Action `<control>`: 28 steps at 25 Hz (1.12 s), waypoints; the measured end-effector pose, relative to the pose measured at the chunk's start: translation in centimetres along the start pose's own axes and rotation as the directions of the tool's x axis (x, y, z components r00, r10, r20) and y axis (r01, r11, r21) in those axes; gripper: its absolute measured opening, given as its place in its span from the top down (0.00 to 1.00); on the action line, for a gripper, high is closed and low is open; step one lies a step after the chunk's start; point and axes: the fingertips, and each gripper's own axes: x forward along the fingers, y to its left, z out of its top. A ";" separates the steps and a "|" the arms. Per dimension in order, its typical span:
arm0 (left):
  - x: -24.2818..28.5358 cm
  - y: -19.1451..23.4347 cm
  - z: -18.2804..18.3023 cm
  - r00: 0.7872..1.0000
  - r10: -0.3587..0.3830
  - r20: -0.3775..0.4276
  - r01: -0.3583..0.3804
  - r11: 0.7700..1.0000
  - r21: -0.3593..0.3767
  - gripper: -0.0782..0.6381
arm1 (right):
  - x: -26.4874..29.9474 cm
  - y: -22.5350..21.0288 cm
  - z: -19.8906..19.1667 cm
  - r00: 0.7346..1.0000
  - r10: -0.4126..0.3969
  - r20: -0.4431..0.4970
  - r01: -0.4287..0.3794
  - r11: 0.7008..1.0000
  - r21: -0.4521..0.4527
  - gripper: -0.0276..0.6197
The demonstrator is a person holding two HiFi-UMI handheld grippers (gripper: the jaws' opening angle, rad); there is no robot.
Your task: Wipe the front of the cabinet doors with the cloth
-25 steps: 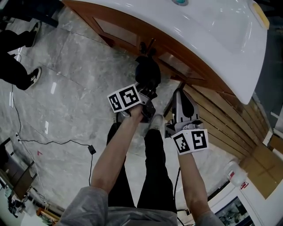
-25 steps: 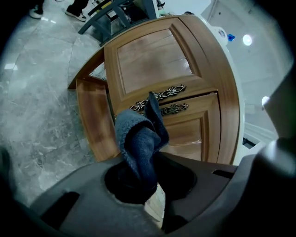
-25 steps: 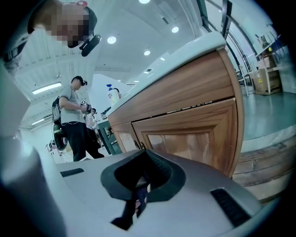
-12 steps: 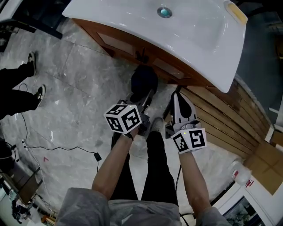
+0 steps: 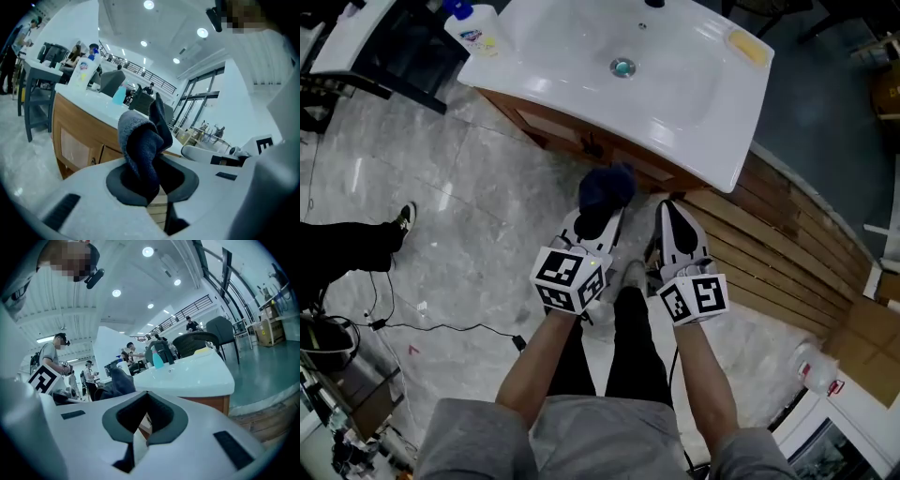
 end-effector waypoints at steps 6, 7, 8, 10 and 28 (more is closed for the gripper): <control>-2.5 -3.5 6.1 0.999 -0.001 0.037 -0.004 0.992 0.127 0.82 | -1.7 3.0 6.4 0.997 0.046 0.061 -0.044 0.998 -0.034 0.94; -3.0 -4.2 7.0 0.999 -0.002 0.042 -0.004 0.990 0.143 0.82 | -2.0 3.4 7.5 0.996 0.052 0.070 -0.050 0.998 -0.039 0.94; -3.6 -4.9 8.0 0.999 -0.003 0.048 -0.004 0.987 0.160 0.82 | -2.4 3.9 8.5 0.995 0.057 0.078 -0.054 0.998 -0.044 0.94; -4.6 -6.3 9.9 0.998 -0.005 0.059 -0.007 0.981 0.195 0.82 | -3.0 4.7 10.4 0.993 0.065 0.094 -0.061 0.997 -0.052 0.94; -10.9 -13.7 21.2 0.986 -0.069 0.154 0.004 0.922 0.387 0.82 | -7.6 8.4 21.2 0.980 0.042 0.194 -0.018 0.992 -0.123 0.94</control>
